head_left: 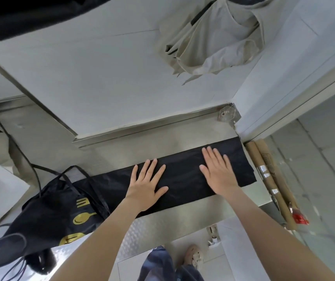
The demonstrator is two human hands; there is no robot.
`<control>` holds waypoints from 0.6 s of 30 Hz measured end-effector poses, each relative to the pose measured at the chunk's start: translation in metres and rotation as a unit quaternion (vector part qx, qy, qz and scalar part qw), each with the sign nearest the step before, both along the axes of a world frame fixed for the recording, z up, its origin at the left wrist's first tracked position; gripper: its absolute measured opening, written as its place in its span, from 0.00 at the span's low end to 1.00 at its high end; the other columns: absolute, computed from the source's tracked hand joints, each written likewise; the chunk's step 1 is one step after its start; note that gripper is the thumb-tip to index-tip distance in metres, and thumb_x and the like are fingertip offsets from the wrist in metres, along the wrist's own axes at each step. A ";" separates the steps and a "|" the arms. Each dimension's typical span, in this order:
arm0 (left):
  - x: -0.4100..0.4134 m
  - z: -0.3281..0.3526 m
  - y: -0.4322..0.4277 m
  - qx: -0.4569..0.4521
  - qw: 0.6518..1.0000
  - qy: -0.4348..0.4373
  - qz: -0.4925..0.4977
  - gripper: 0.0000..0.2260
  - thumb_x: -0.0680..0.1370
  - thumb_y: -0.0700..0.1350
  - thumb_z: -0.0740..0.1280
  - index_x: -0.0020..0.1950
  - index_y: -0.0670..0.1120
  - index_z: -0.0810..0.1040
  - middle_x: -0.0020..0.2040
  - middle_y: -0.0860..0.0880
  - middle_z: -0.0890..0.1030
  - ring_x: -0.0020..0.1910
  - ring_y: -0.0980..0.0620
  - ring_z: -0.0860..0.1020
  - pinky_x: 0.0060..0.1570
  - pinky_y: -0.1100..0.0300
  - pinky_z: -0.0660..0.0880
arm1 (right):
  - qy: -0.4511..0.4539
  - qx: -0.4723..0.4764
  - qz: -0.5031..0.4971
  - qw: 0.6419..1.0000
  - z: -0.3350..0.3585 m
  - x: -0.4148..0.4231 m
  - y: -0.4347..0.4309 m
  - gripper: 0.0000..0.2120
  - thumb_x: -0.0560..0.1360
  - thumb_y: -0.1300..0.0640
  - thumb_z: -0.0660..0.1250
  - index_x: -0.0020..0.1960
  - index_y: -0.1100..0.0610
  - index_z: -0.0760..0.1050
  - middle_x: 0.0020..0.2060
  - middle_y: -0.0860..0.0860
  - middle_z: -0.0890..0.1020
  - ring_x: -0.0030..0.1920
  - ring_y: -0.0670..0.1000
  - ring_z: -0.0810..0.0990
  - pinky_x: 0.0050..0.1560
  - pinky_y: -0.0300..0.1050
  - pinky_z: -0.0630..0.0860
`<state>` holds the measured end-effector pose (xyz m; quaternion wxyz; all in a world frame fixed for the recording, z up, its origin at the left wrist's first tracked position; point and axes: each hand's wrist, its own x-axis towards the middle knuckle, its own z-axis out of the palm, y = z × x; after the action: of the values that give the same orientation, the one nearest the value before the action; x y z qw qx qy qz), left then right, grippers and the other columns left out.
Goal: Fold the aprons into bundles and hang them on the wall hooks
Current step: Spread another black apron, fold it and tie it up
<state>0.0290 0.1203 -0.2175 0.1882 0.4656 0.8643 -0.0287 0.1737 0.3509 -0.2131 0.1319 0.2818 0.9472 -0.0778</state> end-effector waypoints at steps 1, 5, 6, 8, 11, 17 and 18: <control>-0.001 0.000 0.001 0.009 1.000 0.006 -0.002 0.34 0.75 0.69 0.30 0.77 0.56 0.44 0.78 0.48 0.49 0.76 0.47 0.46 0.72 0.44 0.44 | -0.001 0.003 -0.026 1.000 0.000 0.003 0.010 0.32 0.76 0.39 0.30 0.77 0.49 0.36 0.77 0.45 0.42 0.78 0.48 0.43 0.76 0.50 0.40; 0.001 0.001 0.002 0.004 1.000 0.000 -0.012 0.39 0.65 0.70 0.19 0.74 0.58 0.32 0.74 0.52 0.33 0.73 0.51 0.32 0.70 0.47 0.33 | -0.002 -0.021 -0.133 0.991 0.010 0.013 0.038 0.31 0.82 0.43 0.46 0.78 0.54 0.39 0.78 0.51 0.49 0.78 0.53 0.47 0.76 0.53 0.46; 0.001 0.000 0.001 0.001 1.000 -0.002 -0.007 0.39 0.65 0.71 0.19 0.74 0.57 0.33 0.75 0.52 0.34 0.73 0.51 0.33 0.71 0.47 0.34 | 0.035 -0.022 -0.173 0.984 0.016 0.014 0.039 0.32 0.82 0.45 0.52 0.79 0.55 0.42 0.78 0.54 0.54 0.77 0.56 0.52 0.75 0.55 0.52; 0.001 -0.002 0.003 0.015 1.000 0.014 0.004 0.37 0.72 0.70 0.26 0.76 0.54 0.43 0.78 0.48 0.45 0.77 0.47 0.44 0.73 0.44 0.43 | 0.091 -0.020 -0.257 0.962 0.027 0.021 0.045 0.31 0.79 0.48 0.60 0.76 0.59 0.53 0.71 0.58 0.66 0.70 0.60 0.64 0.68 0.57 0.62; 0.007 0.004 0.011 0.036 0.999 0.016 0.013 0.34 0.77 0.68 0.42 0.78 0.50 0.53 0.78 0.43 0.55 0.76 0.42 0.55 0.73 0.41 0.48 | 0.078 -0.093 -0.318 0.940 0.038 0.040 0.057 0.23 0.78 0.51 0.64 0.67 0.62 0.67 0.61 0.60 0.74 0.62 0.61 0.72 0.62 0.55 0.70; 0.029 0.017 0.038 0.084 0.980 0.032 -0.177 0.41 0.71 0.72 0.53 0.78 0.51 0.52 0.78 0.42 0.52 0.77 0.42 0.54 0.73 0.40 0.44 | 0.083 -0.214 -0.336 0.913 0.056 0.050 0.068 0.10 0.75 0.58 0.68 0.54 0.58 0.72 0.51 0.54 0.77 0.54 0.56 0.76 0.50 0.45 0.69; 0.032 0.016 0.042 0.088 0.972 0.042 -0.211 0.42 0.70 0.71 0.55 0.78 0.50 0.54 0.78 0.42 0.54 0.76 0.43 0.55 0.73 0.39 0.47 | 0.110 -0.204 -0.336 0.913 0.058 0.048 0.067 0.13 0.74 0.59 0.70 0.56 0.59 0.71 0.55 0.55 0.75 0.55 0.56 0.75 0.51 0.46 0.70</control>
<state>0.0611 0.1624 -0.2017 0.0994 0.6509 0.7525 -0.0115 0.2217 0.4179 -0.1554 0.0478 0.5403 0.7683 -0.3398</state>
